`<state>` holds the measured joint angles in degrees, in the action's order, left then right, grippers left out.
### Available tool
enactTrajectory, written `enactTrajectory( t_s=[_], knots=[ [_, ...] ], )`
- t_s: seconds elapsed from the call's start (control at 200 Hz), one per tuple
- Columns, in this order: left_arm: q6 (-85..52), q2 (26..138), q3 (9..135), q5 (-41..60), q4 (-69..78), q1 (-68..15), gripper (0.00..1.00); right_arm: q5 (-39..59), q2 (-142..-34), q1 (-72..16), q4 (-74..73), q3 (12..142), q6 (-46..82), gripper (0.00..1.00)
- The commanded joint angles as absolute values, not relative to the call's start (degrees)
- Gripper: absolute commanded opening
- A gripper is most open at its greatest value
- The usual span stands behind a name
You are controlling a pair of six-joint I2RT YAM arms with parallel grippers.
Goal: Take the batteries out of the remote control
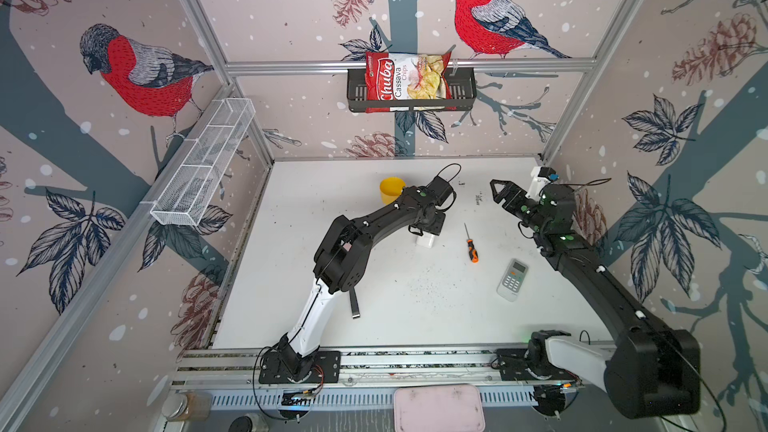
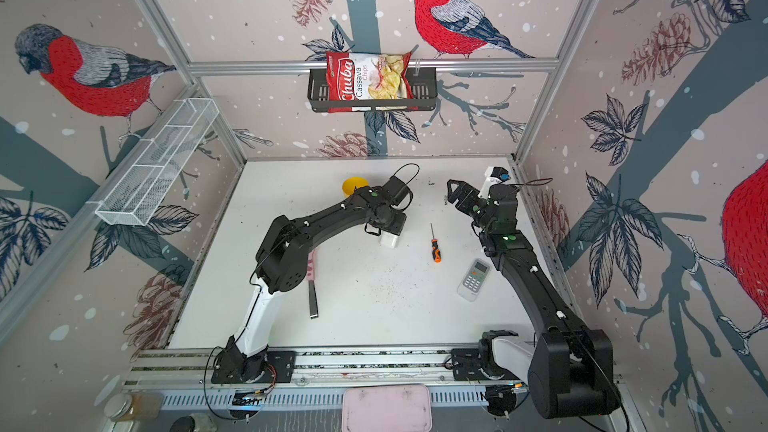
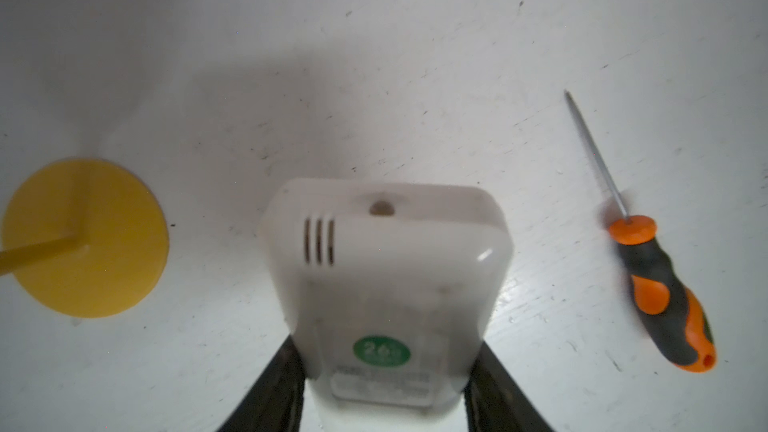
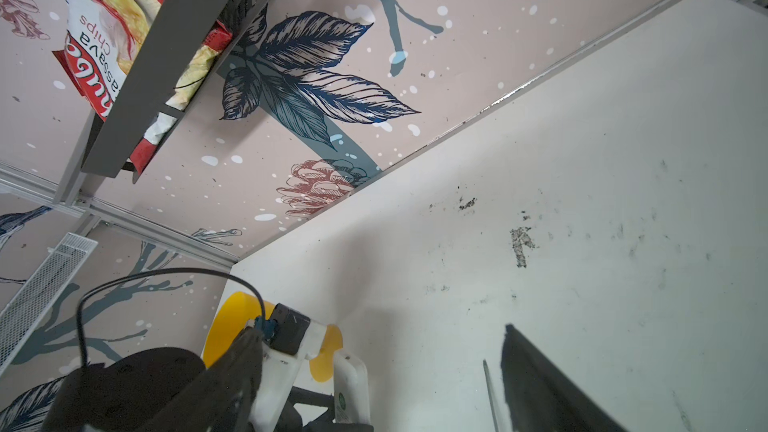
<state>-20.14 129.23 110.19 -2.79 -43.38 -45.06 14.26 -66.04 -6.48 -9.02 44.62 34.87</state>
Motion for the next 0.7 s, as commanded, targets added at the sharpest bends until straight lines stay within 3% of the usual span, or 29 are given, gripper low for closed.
enactTrajectory(
  t_s=[0.0,0.18,0.49,0.695],
  knots=[
    [-19.8,130.8,111.7,-2.7,-46.2,-44.8,0.39,15.2,-66.1,-6.5,-10.9,44.2,33.7,0.89],
    [-18.7,132.0,111.7,-1.3,-45.5,-44.5,0.64,16.2,-66.5,-6.5,-12.2,43.8,33.6,0.89],
    [-18.2,130.1,108.5,1.2,-42.7,-44.2,0.73,16.7,-66.0,-6.5,-13.6,43.7,33.3,0.90],
    [-19.2,122.4,97.7,6.5,-34.8,-44.1,0.79,17.1,-65.2,-6.5,-12.7,43.2,32.7,0.90]
  ],
)
